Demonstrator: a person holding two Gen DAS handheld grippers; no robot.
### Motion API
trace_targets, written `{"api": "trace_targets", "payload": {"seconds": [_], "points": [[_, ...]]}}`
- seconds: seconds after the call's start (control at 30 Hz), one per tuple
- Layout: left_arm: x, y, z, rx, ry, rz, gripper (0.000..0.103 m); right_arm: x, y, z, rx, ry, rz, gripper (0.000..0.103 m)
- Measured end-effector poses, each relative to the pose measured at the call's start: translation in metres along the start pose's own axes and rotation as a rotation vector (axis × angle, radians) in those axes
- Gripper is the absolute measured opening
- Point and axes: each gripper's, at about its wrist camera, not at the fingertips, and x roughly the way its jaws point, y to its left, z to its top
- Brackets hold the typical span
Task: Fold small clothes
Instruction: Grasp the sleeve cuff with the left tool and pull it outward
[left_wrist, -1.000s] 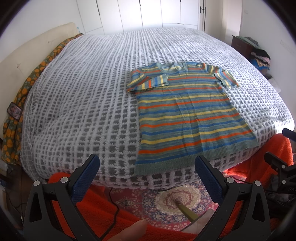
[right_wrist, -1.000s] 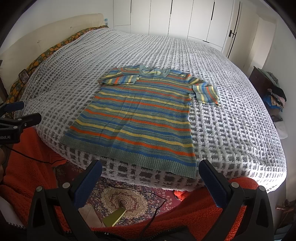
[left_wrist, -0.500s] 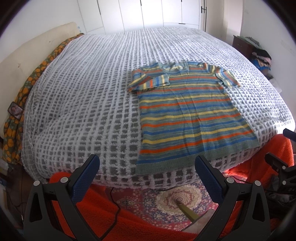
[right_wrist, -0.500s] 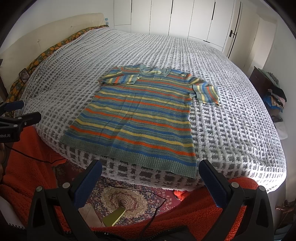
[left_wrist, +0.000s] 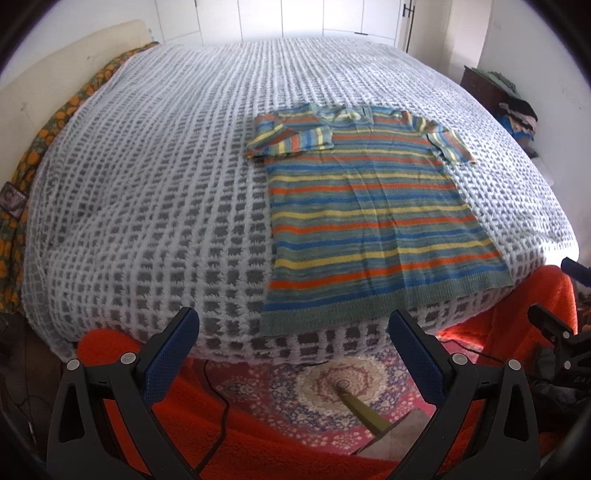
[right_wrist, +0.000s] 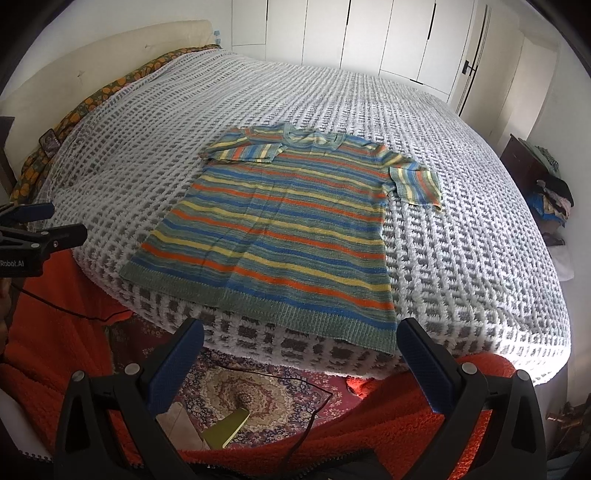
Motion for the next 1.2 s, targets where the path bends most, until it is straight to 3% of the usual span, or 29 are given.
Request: {"api": "trace_targets", "payload": {"seconds": [0.2,0.33,0.47,0.63,0.67,0.73,0.87,0.97,1.0,1.03,1.1,1.2], "points": [[0.02,-0.017,0.024,0.138,-0.013,0.013,0.102,0.011,-0.016,-0.001,0.059,0.016,0.024,0.103],[0.042,-0.008,0.085,0.135,-0.06,-0.034,0.102,0.02,-0.023,0.001,0.083,0.023,0.044,0.103],[0.09,-0.013,0.158,0.184,-0.086,-0.021,0.102,0.028,-0.032,0.003,0.113,0.023,0.057,0.103],[0.178,-0.056,0.212,0.366,-0.069,0.049,0.1,0.042,-0.045,0.007,0.162,0.032,0.061,0.103],[0.198,-0.065,0.217,0.41,-0.051,0.062,0.096,0.045,-0.048,0.007,0.172,0.039,0.063,0.103],[0.238,-0.08,0.224,0.496,0.0,0.111,0.074,0.053,-0.054,0.009,0.19,0.053,0.067,0.103],[0.29,-0.078,0.237,0.481,0.088,0.145,0.071,0.064,-0.068,0.009,0.227,0.077,0.082,0.103],[0.303,-0.075,0.236,0.485,0.098,0.129,0.058,0.076,-0.076,0.007,0.253,0.108,0.093,0.103],[0.303,-0.077,0.235,0.501,0.09,0.121,0.041,0.08,-0.079,0.007,0.26,0.118,0.094,0.103],[0.302,-0.079,0.235,0.51,0.081,0.112,0.009,0.083,-0.081,0.006,0.265,0.127,0.095,0.103],[0.297,-0.077,0.237,0.468,0.056,0.101,0.005,0.088,-0.083,0.006,0.272,0.139,0.094,0.103],[0.269,-0.043,0.258,0.256,-0.01,0.044,0.004,0.091,-0.083,0.007,0.27,0.143,0.089,0.103]]}}
